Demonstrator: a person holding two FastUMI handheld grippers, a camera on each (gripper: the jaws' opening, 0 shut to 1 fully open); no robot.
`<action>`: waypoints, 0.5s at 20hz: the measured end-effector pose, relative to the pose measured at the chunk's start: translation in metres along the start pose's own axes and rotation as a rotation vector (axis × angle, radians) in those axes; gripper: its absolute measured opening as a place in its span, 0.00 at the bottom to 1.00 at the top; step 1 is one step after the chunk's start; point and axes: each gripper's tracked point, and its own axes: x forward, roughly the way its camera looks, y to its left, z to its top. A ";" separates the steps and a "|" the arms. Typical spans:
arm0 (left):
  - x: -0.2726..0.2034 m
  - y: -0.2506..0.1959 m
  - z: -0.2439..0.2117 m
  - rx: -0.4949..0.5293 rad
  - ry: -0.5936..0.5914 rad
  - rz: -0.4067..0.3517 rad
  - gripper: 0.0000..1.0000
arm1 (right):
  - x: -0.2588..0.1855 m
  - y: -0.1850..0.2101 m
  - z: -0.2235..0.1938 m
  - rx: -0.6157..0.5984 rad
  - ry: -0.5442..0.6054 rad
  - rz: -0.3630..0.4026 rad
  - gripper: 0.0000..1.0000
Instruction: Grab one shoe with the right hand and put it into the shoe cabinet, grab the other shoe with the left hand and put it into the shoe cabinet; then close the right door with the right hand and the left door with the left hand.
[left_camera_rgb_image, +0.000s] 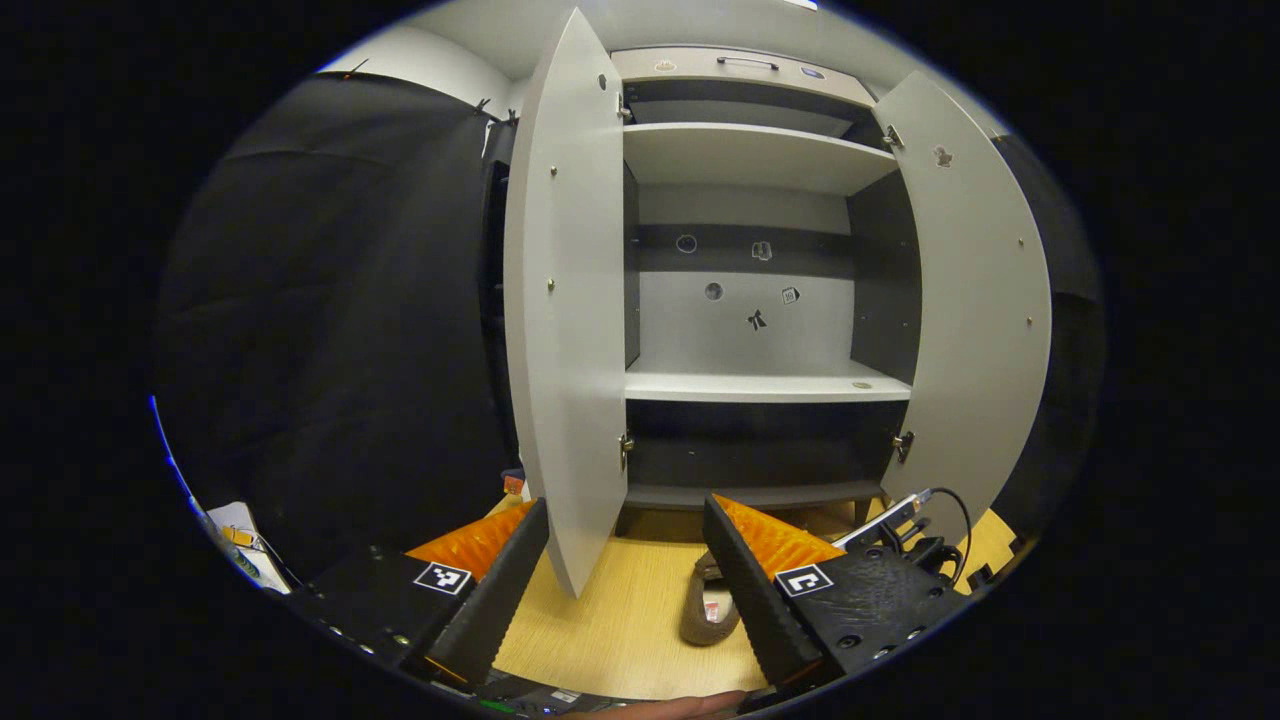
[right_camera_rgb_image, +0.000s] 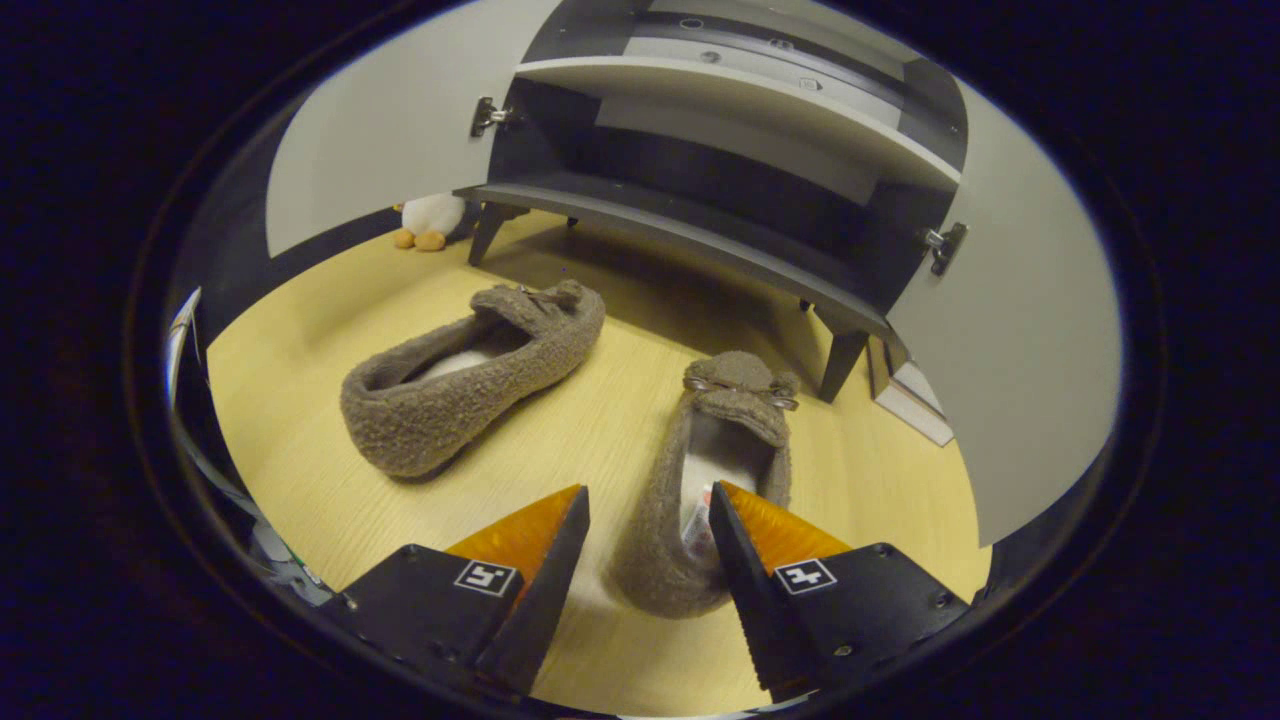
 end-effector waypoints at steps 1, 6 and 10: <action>0.000 -0.002 0.000 0.014 -0.003 -0.002 0.94 | 0.009 -0.001 0.002 -0.021 0.013 -0.028 0.76; 0.001 -0.013 -0.001 0.030 -0.002 -0.023 0.93 | 0.020 0.001 0.000 -0.078 0.050 -0.056 0.10; 0.003 -0.015 0.003 0.037 -0.014 -0.027 0.96 | 0.005 -0.007 0.000 -0.085 0.079 -0.059 0.05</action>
